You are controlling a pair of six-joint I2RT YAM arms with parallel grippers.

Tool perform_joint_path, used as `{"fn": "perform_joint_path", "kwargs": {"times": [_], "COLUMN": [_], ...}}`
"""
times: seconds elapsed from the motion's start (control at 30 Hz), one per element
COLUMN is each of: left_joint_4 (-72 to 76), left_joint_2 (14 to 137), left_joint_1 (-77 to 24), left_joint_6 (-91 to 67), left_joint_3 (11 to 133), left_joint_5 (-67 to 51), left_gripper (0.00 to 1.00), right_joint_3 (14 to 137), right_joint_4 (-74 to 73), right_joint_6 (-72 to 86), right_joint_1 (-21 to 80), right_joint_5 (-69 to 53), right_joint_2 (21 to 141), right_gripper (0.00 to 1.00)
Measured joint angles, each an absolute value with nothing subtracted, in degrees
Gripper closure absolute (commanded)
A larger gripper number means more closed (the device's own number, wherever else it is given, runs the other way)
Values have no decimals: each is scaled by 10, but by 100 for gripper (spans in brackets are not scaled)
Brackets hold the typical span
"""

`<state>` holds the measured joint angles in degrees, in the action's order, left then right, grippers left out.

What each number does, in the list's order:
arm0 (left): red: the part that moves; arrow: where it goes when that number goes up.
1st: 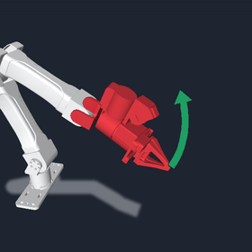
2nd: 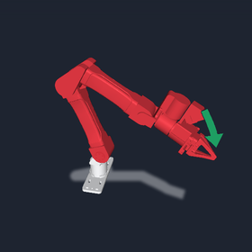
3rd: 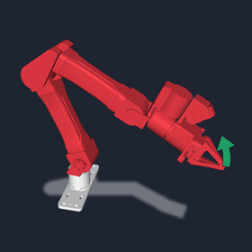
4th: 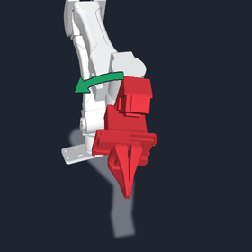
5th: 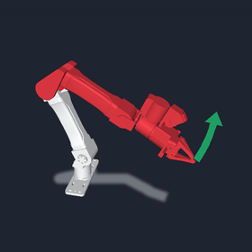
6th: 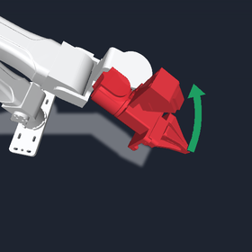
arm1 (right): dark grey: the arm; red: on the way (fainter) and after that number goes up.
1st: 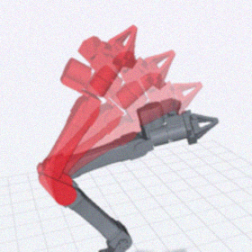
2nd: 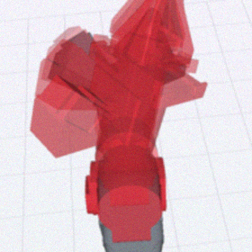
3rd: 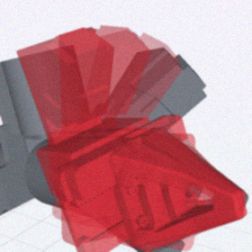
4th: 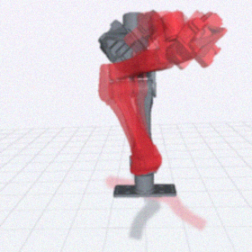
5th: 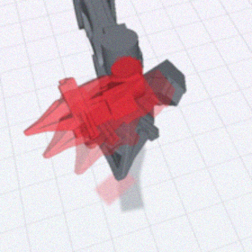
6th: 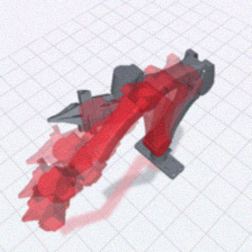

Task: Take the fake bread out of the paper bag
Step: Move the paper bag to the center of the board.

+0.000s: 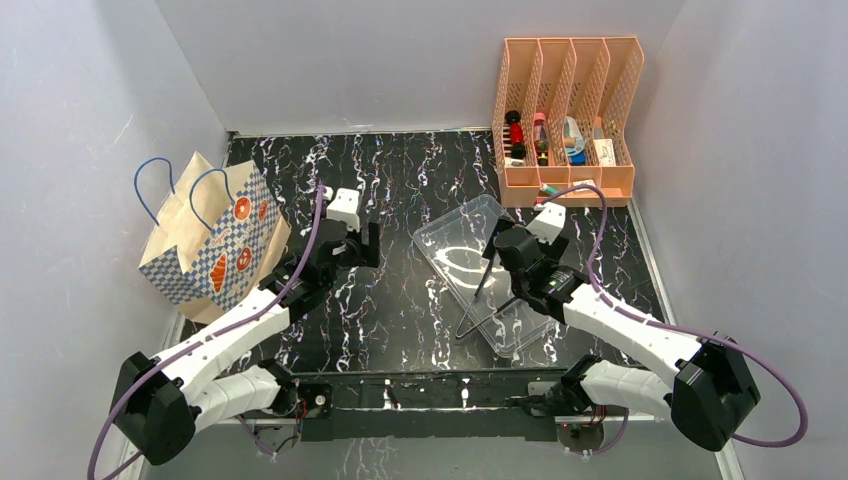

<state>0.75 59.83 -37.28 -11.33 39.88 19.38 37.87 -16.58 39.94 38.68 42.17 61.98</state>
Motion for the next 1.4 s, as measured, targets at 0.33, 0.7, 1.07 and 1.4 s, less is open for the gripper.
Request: {"fn": "perform_joint_path", "kwargs": {"times": [0.33, 0.7, 1.07, 1.4], "left_joint_4": [13, -35, -144, -317], "left_joint_2": [566, 544, 541, 540], "left_joint_1": [-373, -373, -373, -373], "left_joint_6": [-109, -96, -90, -164], "left_joint_3": [395, 474, 747, 836], "left_joint_5": [222, 278, 508, 690], "left_gripper": [19, 18, 12, 2], "right_joint_3": [379, 387, 430, 463], "right_joint_4": [-187, -222, -221, -208], "right_joint_6": [405, 428, 451, 462], "right_joint_1": [389, 389, 421, 469], "right_joint_5": [429, 421, 388, 387], "right_joint_2": [618, 634, 683, 703], "right_gripper": [2, 2, 2, 2]}}
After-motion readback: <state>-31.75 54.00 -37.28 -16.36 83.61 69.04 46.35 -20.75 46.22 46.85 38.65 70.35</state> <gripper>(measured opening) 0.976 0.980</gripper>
